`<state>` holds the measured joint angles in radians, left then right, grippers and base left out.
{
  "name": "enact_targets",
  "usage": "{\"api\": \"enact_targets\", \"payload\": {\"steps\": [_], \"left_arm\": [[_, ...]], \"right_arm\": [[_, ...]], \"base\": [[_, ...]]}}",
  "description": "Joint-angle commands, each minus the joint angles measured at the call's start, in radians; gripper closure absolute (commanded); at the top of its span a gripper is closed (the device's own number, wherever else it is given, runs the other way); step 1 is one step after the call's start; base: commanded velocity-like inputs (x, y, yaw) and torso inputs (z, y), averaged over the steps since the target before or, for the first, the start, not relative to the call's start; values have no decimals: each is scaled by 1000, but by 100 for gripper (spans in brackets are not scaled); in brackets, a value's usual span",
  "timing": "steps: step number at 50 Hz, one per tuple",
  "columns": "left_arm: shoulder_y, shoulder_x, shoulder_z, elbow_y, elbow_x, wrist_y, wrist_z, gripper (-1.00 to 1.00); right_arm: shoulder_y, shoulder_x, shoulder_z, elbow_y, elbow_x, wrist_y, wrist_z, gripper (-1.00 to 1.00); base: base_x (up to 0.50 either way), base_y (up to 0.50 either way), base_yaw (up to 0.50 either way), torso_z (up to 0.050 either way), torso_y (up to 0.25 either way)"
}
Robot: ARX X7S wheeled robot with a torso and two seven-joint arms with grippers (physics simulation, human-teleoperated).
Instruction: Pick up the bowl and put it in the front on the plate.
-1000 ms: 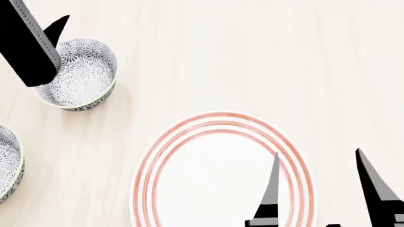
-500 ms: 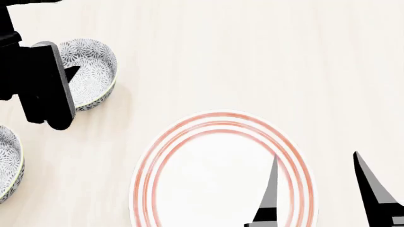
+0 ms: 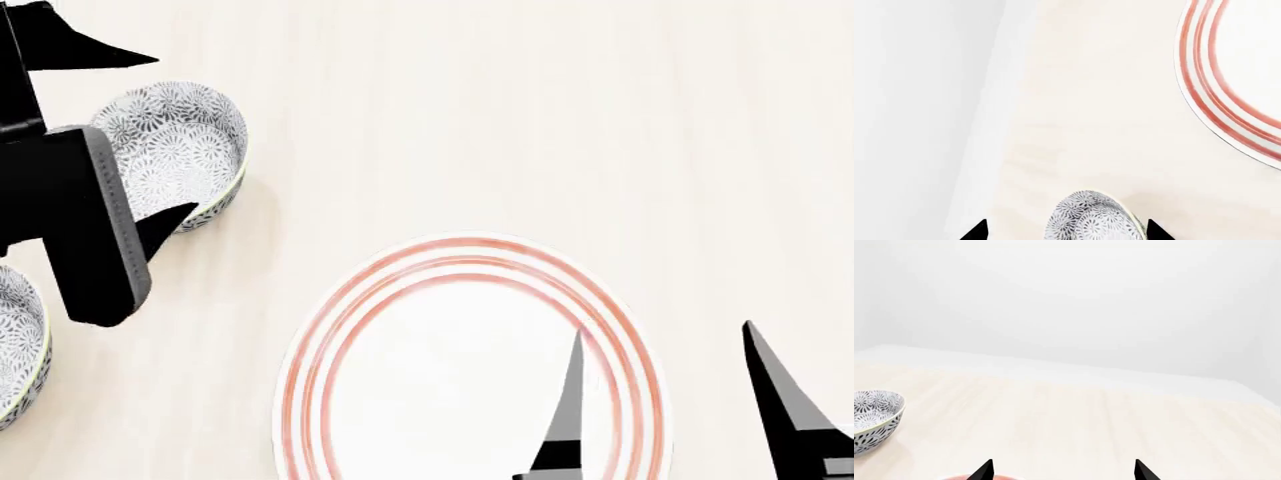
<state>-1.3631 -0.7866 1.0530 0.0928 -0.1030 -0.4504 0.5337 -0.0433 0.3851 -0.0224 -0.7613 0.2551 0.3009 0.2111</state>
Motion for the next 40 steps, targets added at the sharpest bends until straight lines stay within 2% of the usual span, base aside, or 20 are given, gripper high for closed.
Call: {"api": "enact_targets", "payload": {"steps": [1,10,11,20,21,28,35,40], "left_arm": [[38,-7,-36,37,-106,-137,2,-100],[82,2,-85,27,-179,-186,-37,-100],[77,13,-89,17,-191,-236,-45,-100],[40,47,-109,-26,-212,-326,-55,-100],[25,61,-102,-42,-214,-384,-55,-100],[-4,94,-109,-64,-250,-529,-53,-100],[-1,108,-124,-56,-266,-534,-57,-100],[26,106,-152,-48,-278,-463,-62,-100]], "right_arm": [[2,3,-7,2,-4,0,4,-100],[8,7,-16,-1,-8,6,7,-100],[9,8,-18,1,-9,6,7,-100],[11,11,-27,4,-14,4,7,-100],[10,11,-26,3,-12,4,8,-100],[8,15,-28,2,-11,5,9,-100],[10,17,-32,0,-10,9,11,-100],[8,18,-31,6,-9,3,11,-100]], "base": [[0,0,0,0,0],[0,0,0,0,0],[0,0,0,0,0],[0,0,0,0,0],[0,0,0,0,0],[0,0,0,0,0],[0,0,0,0,0],[0,0,0,0,0]]}}
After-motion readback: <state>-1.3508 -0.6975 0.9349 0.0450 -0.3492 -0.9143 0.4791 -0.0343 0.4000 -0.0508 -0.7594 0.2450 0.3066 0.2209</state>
